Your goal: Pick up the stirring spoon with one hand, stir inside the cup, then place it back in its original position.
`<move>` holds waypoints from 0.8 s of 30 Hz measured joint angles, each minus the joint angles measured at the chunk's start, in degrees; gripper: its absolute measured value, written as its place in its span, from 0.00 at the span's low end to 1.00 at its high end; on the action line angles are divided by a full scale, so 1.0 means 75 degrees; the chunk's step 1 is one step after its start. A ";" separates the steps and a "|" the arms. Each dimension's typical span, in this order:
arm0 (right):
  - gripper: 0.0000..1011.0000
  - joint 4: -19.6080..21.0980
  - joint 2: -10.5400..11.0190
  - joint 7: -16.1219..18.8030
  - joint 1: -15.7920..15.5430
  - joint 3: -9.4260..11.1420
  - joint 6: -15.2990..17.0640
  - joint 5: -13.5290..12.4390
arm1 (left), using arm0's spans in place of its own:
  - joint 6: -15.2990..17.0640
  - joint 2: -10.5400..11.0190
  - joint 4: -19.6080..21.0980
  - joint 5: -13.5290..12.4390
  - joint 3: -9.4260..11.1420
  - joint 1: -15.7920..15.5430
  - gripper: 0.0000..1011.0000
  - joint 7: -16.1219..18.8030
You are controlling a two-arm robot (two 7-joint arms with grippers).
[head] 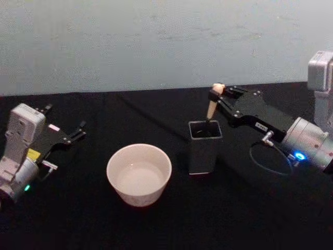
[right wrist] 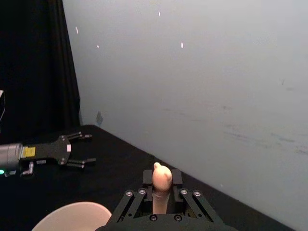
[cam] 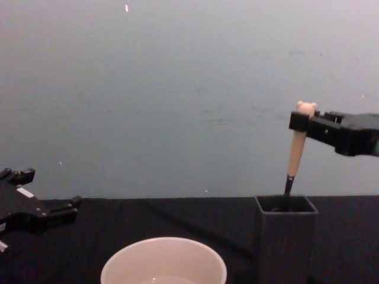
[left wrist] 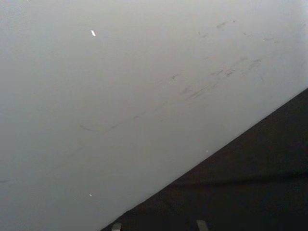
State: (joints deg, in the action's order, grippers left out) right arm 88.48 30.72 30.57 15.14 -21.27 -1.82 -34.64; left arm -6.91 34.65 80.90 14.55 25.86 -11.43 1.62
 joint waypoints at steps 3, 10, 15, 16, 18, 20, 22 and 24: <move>0.22 -0.0069 -0.0016 0.0005 0.0014 -0.0038 0.0030 0.0065 | 0.0000 0.0000 0.0000 0.0000 0.0000 0.0000 0.99 0.0000; 0.23 -0.0241 -0.0061 -0.0001 0.0031 -0.0126 0.0132 0.0213 | 0.0000 0.0000 -0.0001 0.0000 0.0000 0.0000 0.99 0.0000; 0.22 -0.0360 -0.0090 -0.0016 0.0031 -0.0185 0.0224 0.0297 | 0.0000 0.0000 0.0000 0.0000 0.0000 0.0000 0.99 0.0000; 0.23 -0.0385 -0.0098 -0.0020 0.0033 -0.0195 0.0235 0.0311 | 0.0000 0.0000 0.0000 0.0000 0.0000 0.0000 0.99 0.0000; 0.22 -0.0461 -0.0116 -0.0023 0.0045 -0.0216 0.0261 0.0343 | 0.0000 0.0000 0.0000 0.0000 0.0000 0.0001 0.99 0.0000; 0.22 -0.0537 -0.0133 -0.0023 0.0059 -0.0234 0.0279 0.0379 | 0.0000 0.0000 0.0000 0.0000 0.0000 0.0000 0.99 0.0000; 0.23 -0.0571 -0.0146 -0.0023 0.0068 -0.0242 0.0292 0.0398 | 0.0000 0.0000 0.0000 0.0000 0.0000 0.0000 0.99 0.0000; 0.23 -0.0638 -0.0166 -0.0022 0.0089 -0.0251 0.0312 0.0417 | 0.0000 0.0000 0.0000 0.0000 0.0000 0.0000 0.99 0.0000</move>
State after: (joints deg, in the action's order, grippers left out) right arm 83.69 29.48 30.41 15.81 -23.15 0.52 -31.51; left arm -6.91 34.64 80.90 14.55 25.86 -11.43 1.62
